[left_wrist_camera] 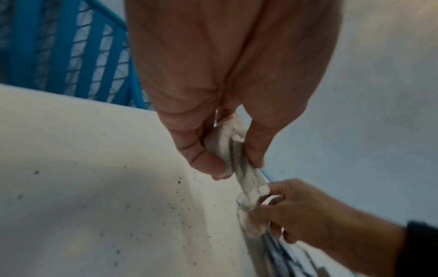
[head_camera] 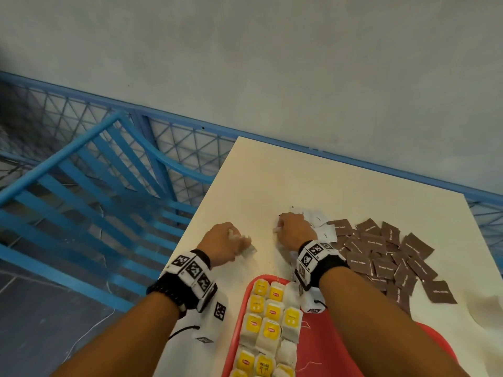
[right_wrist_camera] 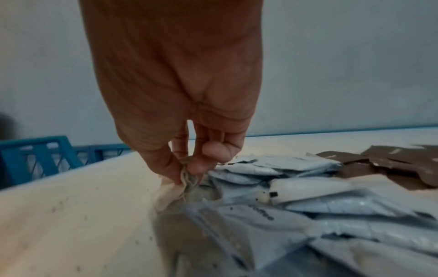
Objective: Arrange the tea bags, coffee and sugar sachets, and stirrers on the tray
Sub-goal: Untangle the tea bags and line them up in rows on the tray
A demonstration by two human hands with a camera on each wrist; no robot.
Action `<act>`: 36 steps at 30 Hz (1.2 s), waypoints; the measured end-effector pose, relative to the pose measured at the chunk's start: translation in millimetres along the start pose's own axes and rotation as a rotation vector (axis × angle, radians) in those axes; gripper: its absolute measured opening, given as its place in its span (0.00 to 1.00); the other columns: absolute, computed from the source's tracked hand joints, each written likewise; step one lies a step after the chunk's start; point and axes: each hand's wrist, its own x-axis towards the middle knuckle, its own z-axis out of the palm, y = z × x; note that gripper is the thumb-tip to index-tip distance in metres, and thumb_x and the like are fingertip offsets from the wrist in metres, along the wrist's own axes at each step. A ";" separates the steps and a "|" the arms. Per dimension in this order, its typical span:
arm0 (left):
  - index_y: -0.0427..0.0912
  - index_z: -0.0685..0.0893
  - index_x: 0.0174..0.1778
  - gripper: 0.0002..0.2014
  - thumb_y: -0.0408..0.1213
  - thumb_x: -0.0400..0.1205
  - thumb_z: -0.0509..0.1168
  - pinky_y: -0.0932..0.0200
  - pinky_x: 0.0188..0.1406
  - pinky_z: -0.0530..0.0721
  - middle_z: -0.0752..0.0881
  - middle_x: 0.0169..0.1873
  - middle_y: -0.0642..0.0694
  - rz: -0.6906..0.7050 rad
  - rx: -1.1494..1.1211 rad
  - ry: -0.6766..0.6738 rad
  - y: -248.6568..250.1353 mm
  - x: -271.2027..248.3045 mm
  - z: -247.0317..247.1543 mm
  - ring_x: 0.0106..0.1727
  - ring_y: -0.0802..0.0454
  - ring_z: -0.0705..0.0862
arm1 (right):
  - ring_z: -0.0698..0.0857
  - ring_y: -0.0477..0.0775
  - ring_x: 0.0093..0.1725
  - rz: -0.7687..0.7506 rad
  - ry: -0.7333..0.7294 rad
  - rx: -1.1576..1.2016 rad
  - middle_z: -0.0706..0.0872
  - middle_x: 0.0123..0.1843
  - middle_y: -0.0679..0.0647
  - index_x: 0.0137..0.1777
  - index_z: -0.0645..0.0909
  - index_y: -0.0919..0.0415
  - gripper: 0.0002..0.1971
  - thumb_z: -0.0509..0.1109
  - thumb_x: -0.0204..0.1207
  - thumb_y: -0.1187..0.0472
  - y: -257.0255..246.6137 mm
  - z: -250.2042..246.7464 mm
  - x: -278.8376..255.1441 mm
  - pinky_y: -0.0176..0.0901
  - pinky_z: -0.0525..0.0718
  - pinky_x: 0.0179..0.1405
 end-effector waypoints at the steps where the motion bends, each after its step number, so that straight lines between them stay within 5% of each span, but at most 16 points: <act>1: 0.40 0.79 0.43 0.12 0.43 0.81 0.73 0.53 0.38 0.86 0.88 0.39 0.40 -0.015 -0.125 -0.018 1.6 -5.3 -2.1 0.38 0.48 0.84 | 0.85 0.59 0.56 0.005 0.024 0.085 0.85 0.60 0.59 0.54 0.83 0.58 0.07 0.66 0.79 0.60 0.6 -5.3 -3.1 0.49 0.84 0.56; 3: 0.39 0.78 0.46 0.11 0.42 0.83 0.71 0.57 0.35 0.84 0.87 0.39 0.41 -0.053 -0.387 -0.071 8.1 -18.9 -5.7 0.38 0.50 0.84 | 0.85 0.53 0.48 0.014 0.093 0.293 0.89 0.53 0.55 0.44 0.84 0.54 0.01 0.71 0.76 0.60 2.3 -23.8 -18.5 0.39 0.82 0.44; 6: 0.39 0.78 0.53 0.10 0.41 0.84 0.69 0.59 0.34 0.87 0.89 0.46 0.38 -0.085 -0.675 -0.134 19.0 -41.4 -9.8 0.41 0.50 0.88 | 0.84 0.46 0.36 -0.019 0.217 0.520 0.90 0.41 0.50 0.43 0.87 0.54 0.01 0.75 0.75 0.61 9.4 -60.6 -70.2 0.30 0.75 0.29; 13: 0.38 0.81 0.61 0.11 0.34 0.83 0.67 0.46 0.43 0.93 0.89 0.51 0.30 -0.127 -0.918 -0.307 13.1 -130.3 22.6 0.55 0.29 0.90 | 0.79 0.42 0.29 -0.054 0.211 0.884 0.83 0.30 0.46 0.47 0.88 0.56 0.03 0.75 0.78 0.65 22.6 -80.9 -238.4 0.32 0.75 0.29; 17: 0.37 0.85 0.63 0.11 0.30 0.87 0.62 0.48 0.40 0.93 0.90 0.50 0.31 -0.162 -0.864 -0.396 10.2 -183.4 61.6 0.49 0.35 0.91 | 0.78 0.44 0.27 -0.040 0.160 1.118 0.84 0.30 0.52 0.48 0.87 0.63 0.04 0.76 0.76 0.70 8.4 -61.8 -316.8 0.30 0.75 0.27; 20: 0.31 0.86 0.61 0.12 0.27 0.86 0.60 0.47 0.38 0.92 0.89 0.52 0.32 -0.233 -0.865 -0.422 10.5 -218.2 87.1 0.43 0.42 0.90 | 0.83 0.46 0.29 -0.064 0.261 1.160 0.87 0.31 0.55 0.47 0.87 0.61 0.05 0.77 0.74 0.70 -3.0 -37.2 -354.1 0.34 0.80 0.30; 22: 0.29 0.85 0.64 0.16 0.32 0.84 0.61 0.48 0.38 0.91 0.87 0.59 0.29 -0.260 -0.979 -0.449 12.0 -237.8 95.4 0.50 0.39 0.88 | 0.85 0.45 0.31 -0.071 0.386 1.120 0.90 0.34 0.53 0.45 0.88 0.56 0.07 0.78 0.74 0.69 -7.9 -20.0 -367.1 0.32 0.80 0.32; 25: 0.29 0.82 0.69 0.29 0.53 0.87 0.59 0.46 0.48 0.89 0.81 0.69 0.26 -0.280 -1.179 -0.489 18.8 -260.6 93.8 0.66 0.33 0.82 | 0.86 0.44 0.32 -0.080 0.572 1.013 0.90 0.37 0.46 0.45 0.88 0.50 0.08 0.78 0.74 0.65 -12.6 -4.7 -376.6 0.29 0.79 0.32; 27: 0.33 0.88 0.62 0.32 0.62 0.84 0.61 0.46 0.56 0.86 0.84 0.66 0.29 -0.214 -1.139 -0.475 21.8 -272.7 92.1 0.67 0.36 0.84 | 0.85 0.44 0.32 -0.110 0.701 0.908 0.89 0.38 0.42 0.47 0.88 0.48 0.09 0.79 0.74 0.64 -12.9 0.5 -380.3 0.28 0.78 0.31; 29: 0.36 0.91 0.54 0.23 0.55 0.80 0.70 0.45 0.60 0.85 0.87 0.62 0.31 -0.084 -0.993 -0.395 26.5 -282.2 93.4 0.63 0.37 0.87 | 0.85 0.44 0.34 -0.175 0.789 0.826 0.89 0.41 0.39 0.49 0.87 0.47 0.09 0.78 0.75 0.63 -14.4 4.1 -384.3 0.29 0.79 0.32; 31: 0.33 0.86 0.51 0.19 0.46 0.75 0.76 0.46 0.56 0.89 0.87 0.61 0.28 0.010 -0.897 -0.316 26.5 -287.4 96.5 0.61 0.35 0.87 | 0.86 0.42 0.36 -0.240 0.833 0.789 0.89 0.43 0.38 0.51 0.88 0.48 0.09 0.76 0.73 0.61 -15.6 5.9 -390.3 0.31 0.81 0.33; 36: 0.38 0.81 0.41 0.06 0.36 0.76 0.72 0.50 0.46 0.90 0.86 0.45 0.36 0.171 -0.885 -0.338 26.7 -293.3 91.7 0.46 0.45 0.87 | 0.90 0.47 0.43 -0.345 0.774 0.945 0.91 0.49 0.43 0.55 0.89 0.52 0.10 0.73 0.75 0.61 -13.5 -2.1 -411.9 0.40 0.87 0.38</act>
